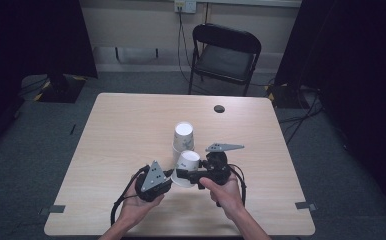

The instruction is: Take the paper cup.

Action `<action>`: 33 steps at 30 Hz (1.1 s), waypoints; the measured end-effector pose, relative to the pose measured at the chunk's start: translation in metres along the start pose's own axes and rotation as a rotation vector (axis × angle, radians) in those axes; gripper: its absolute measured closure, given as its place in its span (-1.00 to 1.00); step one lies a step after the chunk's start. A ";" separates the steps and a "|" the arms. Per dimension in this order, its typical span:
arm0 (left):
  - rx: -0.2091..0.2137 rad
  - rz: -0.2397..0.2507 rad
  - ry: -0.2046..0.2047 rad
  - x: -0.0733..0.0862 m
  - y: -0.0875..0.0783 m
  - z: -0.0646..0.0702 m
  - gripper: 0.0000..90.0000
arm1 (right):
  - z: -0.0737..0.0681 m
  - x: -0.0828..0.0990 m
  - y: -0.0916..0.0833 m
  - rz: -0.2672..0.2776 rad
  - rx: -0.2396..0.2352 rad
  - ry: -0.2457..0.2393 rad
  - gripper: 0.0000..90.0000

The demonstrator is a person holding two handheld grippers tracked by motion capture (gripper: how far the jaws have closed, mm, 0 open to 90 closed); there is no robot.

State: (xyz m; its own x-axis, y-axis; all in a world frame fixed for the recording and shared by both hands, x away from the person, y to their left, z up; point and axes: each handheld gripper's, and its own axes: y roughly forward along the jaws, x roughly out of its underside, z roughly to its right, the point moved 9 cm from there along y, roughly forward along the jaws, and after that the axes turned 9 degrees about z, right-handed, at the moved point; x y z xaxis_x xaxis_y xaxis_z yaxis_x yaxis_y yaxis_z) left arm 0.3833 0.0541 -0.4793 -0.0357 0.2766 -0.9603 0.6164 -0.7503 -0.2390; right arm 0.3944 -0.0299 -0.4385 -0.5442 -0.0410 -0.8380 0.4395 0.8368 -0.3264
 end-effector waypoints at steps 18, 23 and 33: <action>0.061 -0.003 -0.061 -0.003 -0.003 0.003 0.90 | -0.004 -0.005 -0.002 0.026 -0.044 -0.054 -0.64; 0.067 0.006 -0.108 -0.001 -0.006 -0.002 0.90 | -0.004 -0.008 -0.005 0.040 -0.053 -0.069 -0.67; 0.088 0.009 -0.260 0.001 -0.016 -0.018 0.90 | -0.002 -0.016 -0.014 0.065 -0.038 -0.106 -0.69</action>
State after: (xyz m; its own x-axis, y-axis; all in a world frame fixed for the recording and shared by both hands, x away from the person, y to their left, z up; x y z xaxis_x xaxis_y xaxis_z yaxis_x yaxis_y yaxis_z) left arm 0.3873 0.0774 -0.4743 -0.2380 0.1150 -0.9644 0.5472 -0.8045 -0.2310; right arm 0.3958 -0.0396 -0.4192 -0.4356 -0.0418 -0.8992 0.4431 0.8596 -0.2546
